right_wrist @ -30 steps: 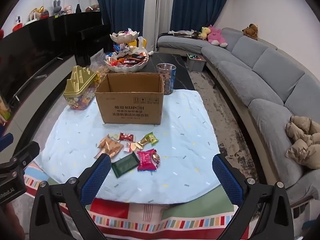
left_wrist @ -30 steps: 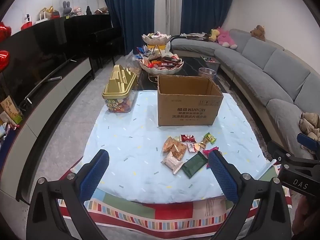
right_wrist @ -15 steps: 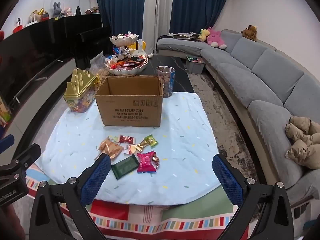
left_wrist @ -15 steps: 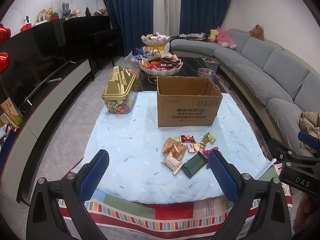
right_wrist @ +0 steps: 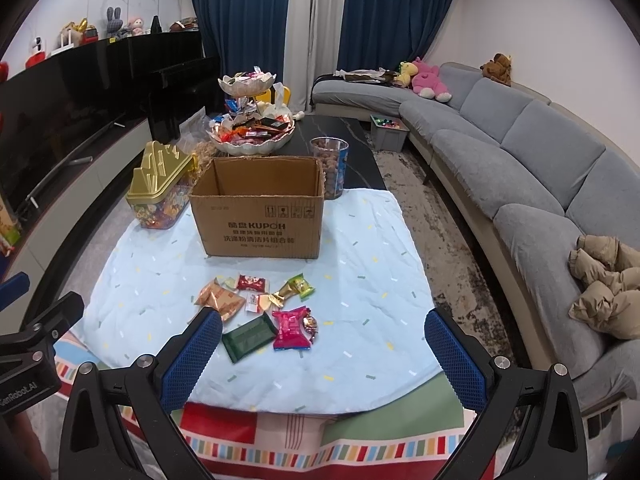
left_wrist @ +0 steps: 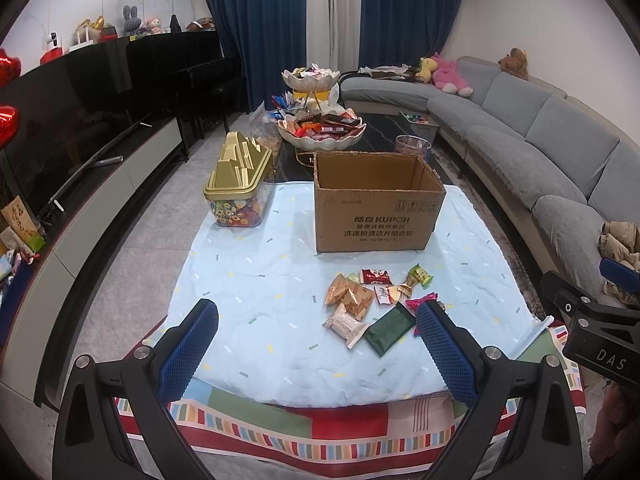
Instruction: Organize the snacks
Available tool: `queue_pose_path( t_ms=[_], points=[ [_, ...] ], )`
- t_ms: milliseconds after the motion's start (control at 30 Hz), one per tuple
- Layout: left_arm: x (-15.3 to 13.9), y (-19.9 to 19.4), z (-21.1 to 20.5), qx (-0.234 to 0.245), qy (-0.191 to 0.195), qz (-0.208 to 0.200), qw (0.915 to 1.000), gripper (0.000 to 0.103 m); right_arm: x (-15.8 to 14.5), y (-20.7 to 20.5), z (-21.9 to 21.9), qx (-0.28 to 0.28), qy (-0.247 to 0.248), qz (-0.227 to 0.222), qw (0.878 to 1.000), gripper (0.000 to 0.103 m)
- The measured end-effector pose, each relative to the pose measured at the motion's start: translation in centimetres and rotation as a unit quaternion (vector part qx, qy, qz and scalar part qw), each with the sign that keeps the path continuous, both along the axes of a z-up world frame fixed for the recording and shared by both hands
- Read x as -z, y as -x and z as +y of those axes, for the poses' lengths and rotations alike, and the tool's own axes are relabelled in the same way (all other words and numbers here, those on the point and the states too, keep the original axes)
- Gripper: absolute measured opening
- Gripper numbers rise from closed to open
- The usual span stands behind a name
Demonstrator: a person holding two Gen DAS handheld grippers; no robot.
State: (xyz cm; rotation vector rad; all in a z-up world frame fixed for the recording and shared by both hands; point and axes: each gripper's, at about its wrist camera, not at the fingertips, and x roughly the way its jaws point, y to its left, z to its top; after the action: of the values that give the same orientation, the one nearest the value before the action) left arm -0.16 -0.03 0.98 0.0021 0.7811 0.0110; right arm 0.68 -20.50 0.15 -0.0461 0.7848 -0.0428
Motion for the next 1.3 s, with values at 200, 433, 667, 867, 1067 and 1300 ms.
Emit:
queue_pose_path(
  t_ms=[200, 433, 667, 867, 1067, 1300],
  points=[
    [0.10, -0.02, 0.06, 0.001, 0.000, -0.001, 1.0000, 0.101, -0.29, 0.09, -0.04, 0.002, 0.000, -0.004, 1.000, 0.103],
    [0.29, 0.00, 0.03, 0.000, 0.000, -0.001, 1.0000, 0.101, -0.26, 0.14, -0.06, 0.001, 0.000, -0.004, 1.000, 0.103],
    [0.26, 0.02, 0.03, 0.001, -0.001, -0.001, 1.0000, 0.101, -0.49, 0.01, -0.14, 0.003, 0.000, -0.007, 1.000, 0.103],
    [0.22, 0.02, -0.02, 0.000, -0.001, -0.001, 1.0000, 0.101, -0.45, 0.06, -0.16, 0.003, 0.000, -0.008, 1.000, 0.103],
    [0.20, -0.01, -0.02, 0.001, -0.001, -0.001, 1.0000, 0.101, -0.43, 0.09, -0.15, 0.003, 0.000, -0.008, 1.000, 0.103],
    [0.17, 0.00, -0.06, 0.000, -0.001, 0.000, 1.0000, 0.101, -0.38, 0.16, -0.16, 0.003, 0.000, -0.008, 1.000, 0.103]
  ],
)
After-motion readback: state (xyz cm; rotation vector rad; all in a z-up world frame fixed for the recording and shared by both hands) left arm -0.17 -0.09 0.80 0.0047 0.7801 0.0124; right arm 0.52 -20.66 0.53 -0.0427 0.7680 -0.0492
